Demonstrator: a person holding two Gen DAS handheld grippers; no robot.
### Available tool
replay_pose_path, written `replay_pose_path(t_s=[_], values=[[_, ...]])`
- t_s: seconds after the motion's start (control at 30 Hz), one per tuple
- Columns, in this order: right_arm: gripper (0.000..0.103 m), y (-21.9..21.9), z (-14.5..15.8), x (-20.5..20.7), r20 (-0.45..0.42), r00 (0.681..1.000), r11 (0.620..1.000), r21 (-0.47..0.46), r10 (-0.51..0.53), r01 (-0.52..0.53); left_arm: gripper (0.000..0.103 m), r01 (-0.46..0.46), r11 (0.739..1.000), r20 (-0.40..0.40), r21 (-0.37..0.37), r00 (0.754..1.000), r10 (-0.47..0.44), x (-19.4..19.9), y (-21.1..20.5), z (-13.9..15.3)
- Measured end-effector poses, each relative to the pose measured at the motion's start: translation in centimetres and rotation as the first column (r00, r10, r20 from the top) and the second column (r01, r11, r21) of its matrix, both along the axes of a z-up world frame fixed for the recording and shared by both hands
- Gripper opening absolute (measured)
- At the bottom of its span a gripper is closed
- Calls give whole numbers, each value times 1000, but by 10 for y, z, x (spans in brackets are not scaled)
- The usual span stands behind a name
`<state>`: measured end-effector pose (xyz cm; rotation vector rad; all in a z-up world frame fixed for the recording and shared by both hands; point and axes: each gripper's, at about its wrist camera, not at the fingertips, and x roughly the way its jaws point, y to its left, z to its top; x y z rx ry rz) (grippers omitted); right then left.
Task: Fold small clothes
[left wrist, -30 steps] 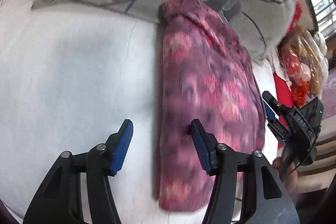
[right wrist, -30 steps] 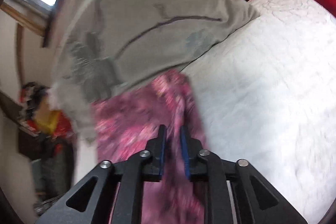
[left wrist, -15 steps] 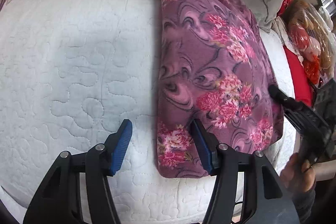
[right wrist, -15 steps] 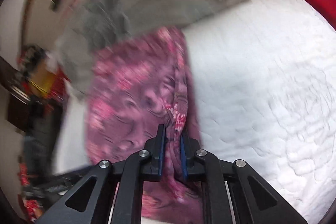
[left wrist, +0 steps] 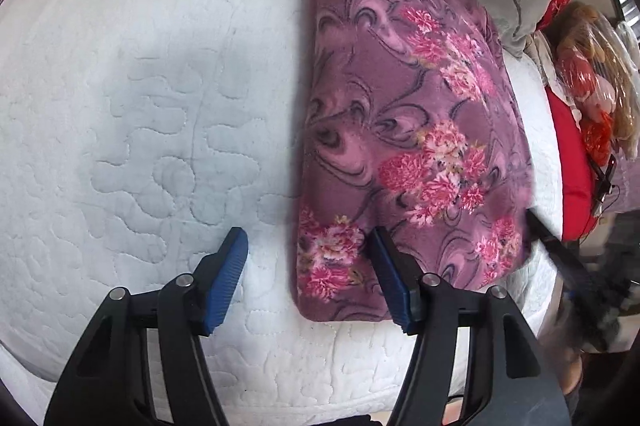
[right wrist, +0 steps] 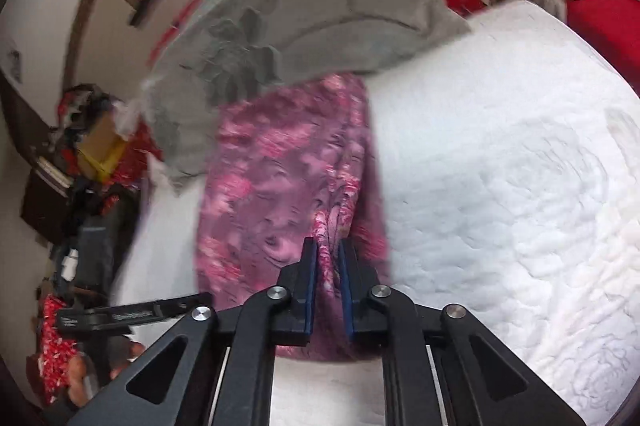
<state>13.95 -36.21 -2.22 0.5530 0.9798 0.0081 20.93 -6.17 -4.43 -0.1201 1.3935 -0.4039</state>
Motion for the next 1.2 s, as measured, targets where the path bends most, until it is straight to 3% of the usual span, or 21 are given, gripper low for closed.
replay_pose_path(t_s=[0.07, 0.1, 0.23, 0.27, 0.33, 0.47, 0.57, 0.63, 0.67, 0.7, 0.87, 0.9, 1.03, 1.1, 1.13, 1.2], values=[[14, -6, -9, -2, -40, 999, 1000, -2, -2, 2, 62, 24, 999, -4, -32, 1000, -24, 5, 2, 9], [21, -9, -4, -2, -22, 1000, 1000, 3, -16, 16, 62, 21, 997, 19, -78, 1000, -20, 10, 5, 17], [25, -29, 31, 14, 113, 987, 992, 64, -113, 107, 62, -25, 987, 39, -157, 999, 31, 48, 5, 38], [29, -32, 38, 29, 135, 983, 988, 104, -126, 113, 62, -37, 986, 39, -165, 998, 44, 60, 3, 42], [49, -29, 42, 58, 142, 983, 987, 122, -119, 102, 62, -43, 987, 59, -152, 997, 52, 83, -8, 47], [48, -6, 48, 121, 202, 977, 995, 94, -61, 43, 62, -48, 989, 63, -137, 996, 57, 119, -31, 41], [45, 9, 43, 150, 226, 974, 998, 52, -30, 19, 62, -62, 993, 41, -100, 997, 67, 140, -41, 16], [43, 13, 27, 166, 167, 984, 998, -9, -57, 59, 76, -76, 992, 19, -99, 997, 79, 149, -44, 1], [40, 13, 10, 179, 86, 993, 993, -77, -86, 92, 78, -87, 989, 24, -122, 996, 91, 152, -43, -4], [29, 11, -6, 188, 18, 995, 990, -102, -97, 99, 78, -87, 988, 39, -125, 995, 93, 154, -44, -3], [28, 7, 8, 180, 67, 993, 993, -63, -100, 104, 78, -58, 991, 53, -122, 996, 65, 151, -35, 14], [33, 8, 15, 172, 100, 992, 994, -59, -81, 88, 78, -68, 987, 62, -145, 995, 77, 144, -27, 19], [34, 14, 24, 130, 199, 978, 997, 42, 56, -66, 78, -137, 967, 45, -213, 988, 150, 109, -3, 14], [36, 23, 8, 122, 135, 986, 995, 12, 96, -98, 78, -175, 960, -23, -220, 985, 174, 97, -7, -3], [35, 31, -3, 124, 66, 990, 992, -40, 124, -121, 78, -159, 968, 21, -194, 986, 167, 92, -11, -1], [35, 47, 6, 119, 73, 984, 974, -176, 160, -145, 78, -109, 986, 61, -125, 991, 117, 82, -15, 12]])
